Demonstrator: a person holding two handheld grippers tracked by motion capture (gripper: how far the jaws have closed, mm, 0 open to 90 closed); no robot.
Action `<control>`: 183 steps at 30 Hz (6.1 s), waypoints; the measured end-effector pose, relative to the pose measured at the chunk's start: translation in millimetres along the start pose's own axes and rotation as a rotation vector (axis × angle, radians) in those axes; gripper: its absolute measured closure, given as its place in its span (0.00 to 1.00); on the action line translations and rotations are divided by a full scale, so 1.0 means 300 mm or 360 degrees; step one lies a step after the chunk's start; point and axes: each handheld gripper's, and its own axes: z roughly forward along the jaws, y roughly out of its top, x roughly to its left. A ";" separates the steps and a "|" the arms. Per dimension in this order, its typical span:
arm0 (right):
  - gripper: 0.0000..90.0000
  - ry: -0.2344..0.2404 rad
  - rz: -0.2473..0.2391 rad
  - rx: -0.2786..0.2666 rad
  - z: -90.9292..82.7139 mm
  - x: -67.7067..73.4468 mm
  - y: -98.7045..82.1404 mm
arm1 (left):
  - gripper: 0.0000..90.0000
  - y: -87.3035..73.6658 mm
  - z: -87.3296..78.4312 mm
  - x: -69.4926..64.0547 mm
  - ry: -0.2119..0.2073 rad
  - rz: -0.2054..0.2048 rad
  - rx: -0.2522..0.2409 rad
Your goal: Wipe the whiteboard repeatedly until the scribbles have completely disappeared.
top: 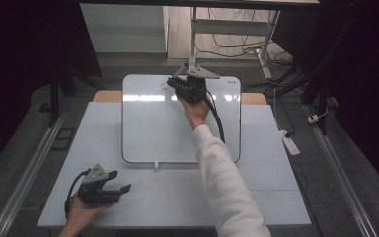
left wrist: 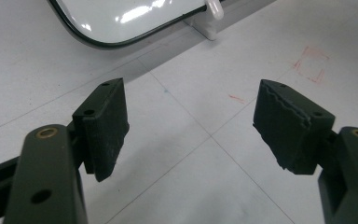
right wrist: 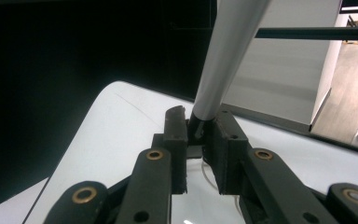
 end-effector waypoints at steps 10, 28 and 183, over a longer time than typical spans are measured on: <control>0.85 -0.0064 -0.0108 0.0057 0.043 0.014 0.013 | 0.30 -0.002 0.000 0.006 -0.0001 -0.0008 0.0001; 0.85 -0.0009 -0.0161 0.0096 0.064 0.044 -0.007 | 0.30 -0.003 0.001 0.010 0.0001 -0.0016 -0.0002; 0.86 -0.0408 -0.0145 -0.0103 -0.160 -0.127 -0.075 | 0.30 -0.011 0.009 0.022 -0.0034 -0.0056 0.0008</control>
